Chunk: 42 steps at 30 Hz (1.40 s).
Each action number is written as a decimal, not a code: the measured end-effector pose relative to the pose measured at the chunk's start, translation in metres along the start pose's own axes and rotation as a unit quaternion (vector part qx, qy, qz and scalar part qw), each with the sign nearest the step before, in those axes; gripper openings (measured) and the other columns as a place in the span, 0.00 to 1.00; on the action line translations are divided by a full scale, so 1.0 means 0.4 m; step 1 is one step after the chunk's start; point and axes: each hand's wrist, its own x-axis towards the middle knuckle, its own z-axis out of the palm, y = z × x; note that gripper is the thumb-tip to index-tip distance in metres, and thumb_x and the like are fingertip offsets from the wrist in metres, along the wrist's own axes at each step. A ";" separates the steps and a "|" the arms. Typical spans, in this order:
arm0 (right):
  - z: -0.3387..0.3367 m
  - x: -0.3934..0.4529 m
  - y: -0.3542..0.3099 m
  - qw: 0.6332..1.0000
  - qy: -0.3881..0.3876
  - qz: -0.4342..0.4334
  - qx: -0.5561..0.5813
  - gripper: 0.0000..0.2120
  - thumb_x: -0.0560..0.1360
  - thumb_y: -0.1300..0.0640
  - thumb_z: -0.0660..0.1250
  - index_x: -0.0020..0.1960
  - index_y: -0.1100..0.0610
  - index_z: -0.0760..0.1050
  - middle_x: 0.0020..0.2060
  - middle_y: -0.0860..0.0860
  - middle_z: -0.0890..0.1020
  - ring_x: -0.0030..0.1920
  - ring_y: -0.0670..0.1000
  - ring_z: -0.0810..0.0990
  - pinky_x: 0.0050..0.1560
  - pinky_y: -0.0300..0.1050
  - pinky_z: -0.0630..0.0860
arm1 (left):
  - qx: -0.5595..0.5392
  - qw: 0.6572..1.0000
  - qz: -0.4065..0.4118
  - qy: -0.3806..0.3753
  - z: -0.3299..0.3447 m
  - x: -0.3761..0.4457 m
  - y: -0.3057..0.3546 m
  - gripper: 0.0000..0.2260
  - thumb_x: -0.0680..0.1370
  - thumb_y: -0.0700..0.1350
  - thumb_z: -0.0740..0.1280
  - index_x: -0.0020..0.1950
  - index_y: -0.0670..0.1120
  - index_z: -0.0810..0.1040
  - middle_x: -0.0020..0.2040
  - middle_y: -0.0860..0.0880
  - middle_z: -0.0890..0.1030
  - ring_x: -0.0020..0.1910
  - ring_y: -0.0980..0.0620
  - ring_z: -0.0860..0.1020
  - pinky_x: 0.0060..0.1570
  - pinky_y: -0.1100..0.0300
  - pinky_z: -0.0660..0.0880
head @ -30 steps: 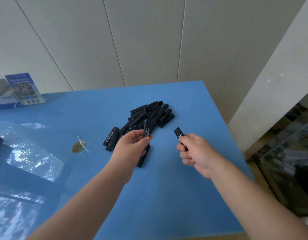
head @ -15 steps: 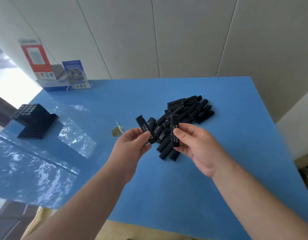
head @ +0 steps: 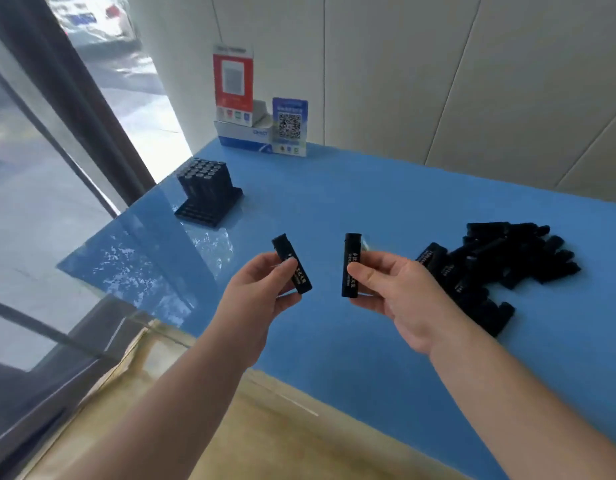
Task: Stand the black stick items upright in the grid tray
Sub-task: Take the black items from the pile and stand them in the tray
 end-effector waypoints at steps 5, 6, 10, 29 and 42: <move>0.226 0.042 0.037 1.000 -0.009 -0.014 -0.009 0.07 0.78 0.62 0.70 0.55 0.56 0.80 0.44 0.51 0.87 0.48 0.52 0.87 0.46 0.43 0.82 | 0.014 1.000 0.000 0.007 -0.223 -0.006 0.070 0.06 0.79 0.44 0.69 0.55 0.45 0.81 0.51 0.44 0.86 0.50 0.47 0.84 0.46 0.56 0.79; 0.268 0.050 0.044 1.000 -0.011 -0.016 -0.011 0.07 0.78 0.62 0.70 0.55 0.56 0.80 0.44 0.51 0.86 0.48 0.52 0.87 0.46 0.44 0.82 | 0.025 1.000 0.007 0.006 -0.267 -0.003 0.085 0.06 0.79 0.43 0.69 0.56 0.45 0.81 0.51 0.45 0.86 0.50 0.47 0.85 0.46 0.57 0.79; 0.416 0.080 0.072 0.998 -0.029 -0.020 -0.044 0.06 0.78 0.61 0.71 0.54 0.59 0.81 0.45 0.53 0.86 0.46 0.52 0.86 0.46 0.44 0.82 | 0.042 0.999 0.016 0.002 -0.433 0.008 0.136 0.07 0.79 0.41 0.70 0.56 0.47 0.80 0.49 0.47 0.86 0.50 0.47 0.85 0.43 0.58 0.79; 0.628 0.389 0.038 0.990 -0.067 -0.035 -0.119 0.06 0.80 0.60 0.68 0.56 0.57 0.79 0.50 0.54 0.86 0.50 0.55 0.86 0.56 0.53 0.82 | 0.105 0.990 0.027 -0.089 -0.621 0.329 0.254 0.05 0.80 0.44 0.68 0.52 0.46 0.83 0.50 0.44 0.86 0.50 0.46 0.85 0.45 0.59 0.80; 0.642 0.539 0.010 0.991 0.050 -0.034 -0.123 0.04 0.81 0.60 0.67 0.54 0.56 0.78 0.49 0.56 0.85 0.47 0.55 0.87 0.47 0.47 0.83 | 0.246 0.957 0.097 -0.117 -0.608 0.592 0.332 0.08 0.77 0.44 0.72 0.47 0.58 0.82 0.40 0.55 0.85 0.40 0.52 0.86 0.45 0.62 0.79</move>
